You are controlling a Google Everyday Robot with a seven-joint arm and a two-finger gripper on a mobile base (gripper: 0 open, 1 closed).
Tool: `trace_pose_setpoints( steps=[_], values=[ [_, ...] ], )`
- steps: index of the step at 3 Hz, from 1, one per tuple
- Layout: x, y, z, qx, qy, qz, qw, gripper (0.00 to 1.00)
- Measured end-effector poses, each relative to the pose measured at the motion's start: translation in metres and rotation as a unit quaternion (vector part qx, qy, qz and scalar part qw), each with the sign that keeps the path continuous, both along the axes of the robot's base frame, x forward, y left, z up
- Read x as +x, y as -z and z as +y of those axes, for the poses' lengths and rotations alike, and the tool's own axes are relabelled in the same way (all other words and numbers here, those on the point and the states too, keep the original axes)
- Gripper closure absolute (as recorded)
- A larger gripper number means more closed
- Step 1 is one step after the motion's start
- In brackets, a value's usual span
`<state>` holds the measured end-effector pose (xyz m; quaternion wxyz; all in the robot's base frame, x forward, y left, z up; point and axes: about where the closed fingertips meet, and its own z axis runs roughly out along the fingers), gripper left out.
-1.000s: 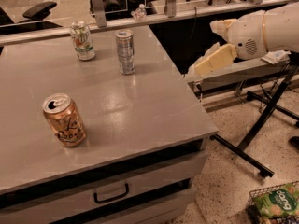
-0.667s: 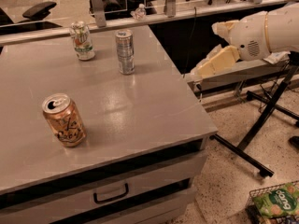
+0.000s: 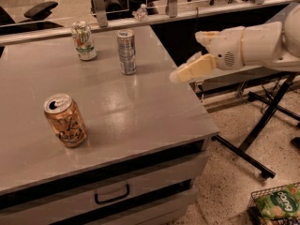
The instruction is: Knock redbull can over
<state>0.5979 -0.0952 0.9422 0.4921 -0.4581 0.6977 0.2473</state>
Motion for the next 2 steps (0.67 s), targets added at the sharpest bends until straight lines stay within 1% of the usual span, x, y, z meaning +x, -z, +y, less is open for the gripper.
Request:
trace_pose_setpoints(
  steps=[1,2],
  values=[
    [0.013,0.012,0.036,0.056,-0.014,-0.014,0.9983,0.0],
    [0.03,0.019,0.072,0.09,-0.033,-0.041,0.9946,0.0]
  ],
)
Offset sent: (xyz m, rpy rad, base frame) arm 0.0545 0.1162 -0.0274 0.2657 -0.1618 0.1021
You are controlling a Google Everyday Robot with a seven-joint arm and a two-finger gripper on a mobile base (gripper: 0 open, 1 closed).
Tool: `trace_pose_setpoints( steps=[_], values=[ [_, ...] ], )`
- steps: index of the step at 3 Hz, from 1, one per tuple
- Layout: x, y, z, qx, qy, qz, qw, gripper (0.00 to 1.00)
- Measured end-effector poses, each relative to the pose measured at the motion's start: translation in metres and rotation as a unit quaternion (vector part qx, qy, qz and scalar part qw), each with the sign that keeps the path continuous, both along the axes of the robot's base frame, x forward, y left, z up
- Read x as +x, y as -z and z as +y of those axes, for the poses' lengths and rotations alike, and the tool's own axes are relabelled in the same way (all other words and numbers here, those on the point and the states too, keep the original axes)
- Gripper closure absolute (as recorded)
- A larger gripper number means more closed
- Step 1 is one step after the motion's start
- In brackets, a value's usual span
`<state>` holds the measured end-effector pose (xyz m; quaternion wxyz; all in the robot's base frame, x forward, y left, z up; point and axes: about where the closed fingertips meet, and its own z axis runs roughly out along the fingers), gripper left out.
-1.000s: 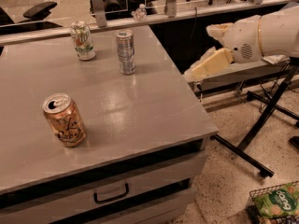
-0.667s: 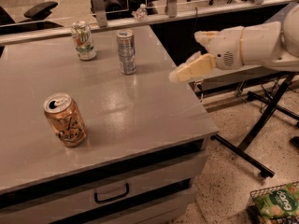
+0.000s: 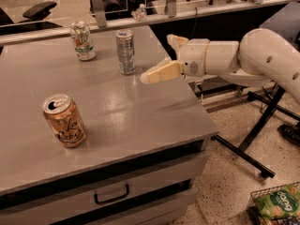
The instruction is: Knock redbull can over
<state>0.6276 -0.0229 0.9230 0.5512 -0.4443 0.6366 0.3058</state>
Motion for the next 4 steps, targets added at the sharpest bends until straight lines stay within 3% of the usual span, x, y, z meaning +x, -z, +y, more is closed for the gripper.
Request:
trace_pose_setpoints(
  steps=[1,3,4],
  values=[
    [0.023,0.013,0.033,0.016,-0.005,-0.015,0.9997,0.0],
    [0.062,0.028,0.083,0.033,-0.016,-0.016,0.9992,0.0],
    [0.072,0.025,0.103,0.045,-0.027,-0.021,0.9984,0.16]
  ],
)
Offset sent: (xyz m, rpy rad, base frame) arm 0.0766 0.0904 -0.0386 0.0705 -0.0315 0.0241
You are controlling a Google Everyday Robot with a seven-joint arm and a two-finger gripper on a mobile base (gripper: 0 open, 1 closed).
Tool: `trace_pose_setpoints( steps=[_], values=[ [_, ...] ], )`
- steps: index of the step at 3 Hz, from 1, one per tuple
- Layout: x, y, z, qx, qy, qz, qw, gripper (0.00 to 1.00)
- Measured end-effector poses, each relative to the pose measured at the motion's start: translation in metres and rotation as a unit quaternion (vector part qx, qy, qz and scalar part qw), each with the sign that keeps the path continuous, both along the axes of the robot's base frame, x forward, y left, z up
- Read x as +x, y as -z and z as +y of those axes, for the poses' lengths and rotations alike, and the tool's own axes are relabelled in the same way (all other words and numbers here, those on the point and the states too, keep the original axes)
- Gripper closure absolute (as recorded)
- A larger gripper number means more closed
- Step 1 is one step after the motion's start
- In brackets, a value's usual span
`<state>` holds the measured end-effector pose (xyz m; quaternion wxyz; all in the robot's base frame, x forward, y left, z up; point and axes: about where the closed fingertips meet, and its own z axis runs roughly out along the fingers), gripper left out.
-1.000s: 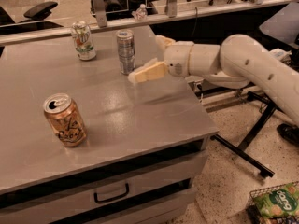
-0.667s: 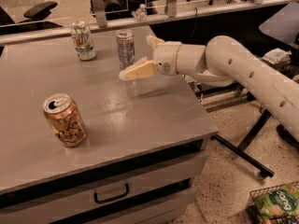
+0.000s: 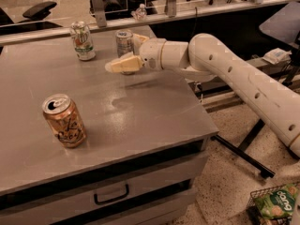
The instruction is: Knock redbull can over
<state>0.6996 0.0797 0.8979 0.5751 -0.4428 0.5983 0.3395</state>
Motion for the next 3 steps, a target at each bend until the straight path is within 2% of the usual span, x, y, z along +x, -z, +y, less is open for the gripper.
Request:
trace_pose_setpoints(
  steps=[2,3],
  values=[
    [0.005,-0.005,0.009,0.004,-0.016,-0.026,0.9995,0.61],
    [0.0,-0.015,-0.004,-0.006,-0.005,-0.084,0.9964,0.83]
  ],
)
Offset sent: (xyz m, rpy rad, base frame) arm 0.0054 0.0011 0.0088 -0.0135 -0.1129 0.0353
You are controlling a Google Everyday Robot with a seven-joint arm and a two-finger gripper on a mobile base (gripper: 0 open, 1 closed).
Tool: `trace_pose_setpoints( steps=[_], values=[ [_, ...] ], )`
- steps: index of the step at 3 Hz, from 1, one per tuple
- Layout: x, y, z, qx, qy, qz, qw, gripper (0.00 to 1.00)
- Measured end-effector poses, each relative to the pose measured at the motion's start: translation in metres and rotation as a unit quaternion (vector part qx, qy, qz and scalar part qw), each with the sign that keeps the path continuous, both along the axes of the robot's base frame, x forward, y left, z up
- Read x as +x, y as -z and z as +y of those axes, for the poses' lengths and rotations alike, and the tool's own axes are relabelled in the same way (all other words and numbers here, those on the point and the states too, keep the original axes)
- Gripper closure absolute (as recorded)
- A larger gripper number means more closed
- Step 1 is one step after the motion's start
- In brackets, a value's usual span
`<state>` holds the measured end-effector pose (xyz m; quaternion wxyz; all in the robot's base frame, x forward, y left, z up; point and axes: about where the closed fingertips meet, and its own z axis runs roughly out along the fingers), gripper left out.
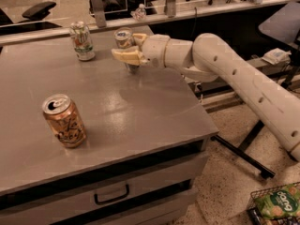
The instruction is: Knock redbull can over
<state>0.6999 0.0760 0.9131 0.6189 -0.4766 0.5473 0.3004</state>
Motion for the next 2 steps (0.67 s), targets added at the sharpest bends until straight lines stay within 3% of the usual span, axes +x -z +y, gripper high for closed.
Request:
trace_pose_setpoints(
  steps=[1,2],
  values=[
    [-0.0164,-0.0258,-0.0174,-0.025,0.011,-0.116,0.9928,1.0],
    [-0.0212,-0.0338,-0.0172,-0.039,0.009,-0.166,0.9853,1.0]
  ],
)
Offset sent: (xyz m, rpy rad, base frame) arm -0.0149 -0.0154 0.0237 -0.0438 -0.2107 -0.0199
